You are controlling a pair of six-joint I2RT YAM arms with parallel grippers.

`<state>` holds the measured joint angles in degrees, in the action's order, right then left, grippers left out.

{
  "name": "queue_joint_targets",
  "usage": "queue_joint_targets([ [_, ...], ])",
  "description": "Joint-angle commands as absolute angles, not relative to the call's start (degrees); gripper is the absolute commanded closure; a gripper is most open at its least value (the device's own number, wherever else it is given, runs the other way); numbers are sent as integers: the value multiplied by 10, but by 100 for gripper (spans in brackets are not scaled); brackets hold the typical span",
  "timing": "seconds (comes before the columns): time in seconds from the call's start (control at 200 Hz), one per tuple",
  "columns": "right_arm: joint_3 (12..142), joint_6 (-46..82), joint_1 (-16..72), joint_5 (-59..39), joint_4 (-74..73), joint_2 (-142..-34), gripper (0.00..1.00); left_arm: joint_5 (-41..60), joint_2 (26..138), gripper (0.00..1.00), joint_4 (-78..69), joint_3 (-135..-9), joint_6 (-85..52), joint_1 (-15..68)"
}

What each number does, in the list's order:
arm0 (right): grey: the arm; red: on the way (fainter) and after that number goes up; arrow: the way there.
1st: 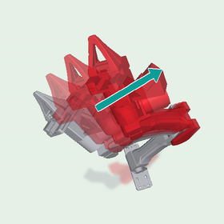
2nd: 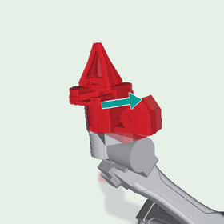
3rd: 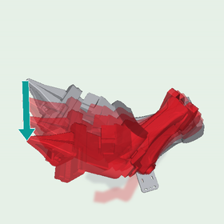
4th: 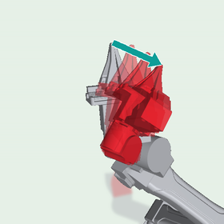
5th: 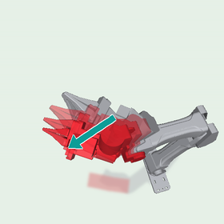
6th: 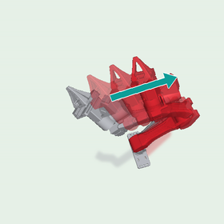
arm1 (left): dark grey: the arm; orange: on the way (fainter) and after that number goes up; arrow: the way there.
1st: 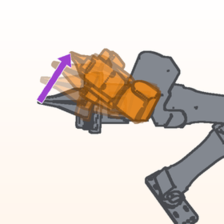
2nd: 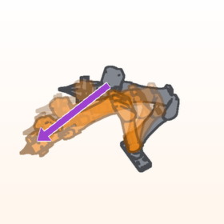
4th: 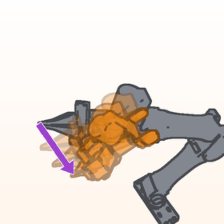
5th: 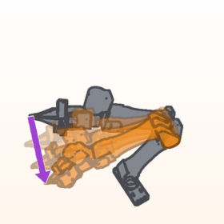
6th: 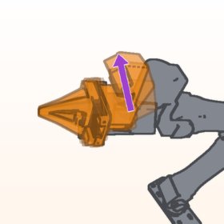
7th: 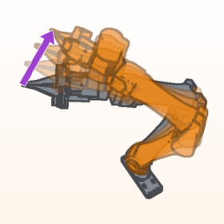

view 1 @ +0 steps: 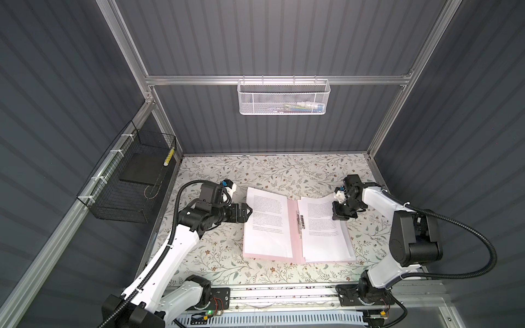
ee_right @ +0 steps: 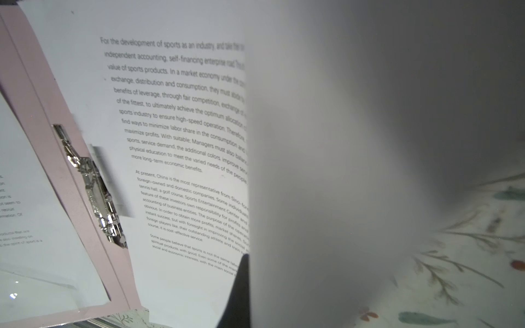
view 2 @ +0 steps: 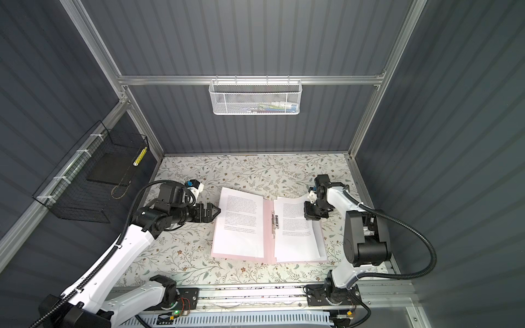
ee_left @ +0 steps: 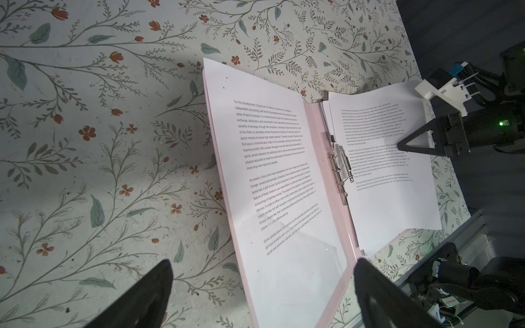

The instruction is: Put the files into the folder

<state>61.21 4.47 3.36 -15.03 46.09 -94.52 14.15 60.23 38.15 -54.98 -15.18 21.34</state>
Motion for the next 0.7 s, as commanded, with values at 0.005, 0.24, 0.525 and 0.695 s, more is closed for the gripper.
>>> queue_joint_targets([
  [0.005, 626, 31, 30, -149, 481, -943, 100, 148, 594, 0, 386, -546, -143, 216],
  [0.24, 629, -1, 42, -140, 486, -953, 100, 147, 599, 0, 386, -546, -143, 216],
  [0.525, 638, -70, 54, -104, 495, -958, 100, 147, 603, 0, 386, -547, -144, 216],
  [0.695, 647, -85, 54, -95, 497, -961, 100, 144, 603, 0, 387, -548, -144, 216],
])
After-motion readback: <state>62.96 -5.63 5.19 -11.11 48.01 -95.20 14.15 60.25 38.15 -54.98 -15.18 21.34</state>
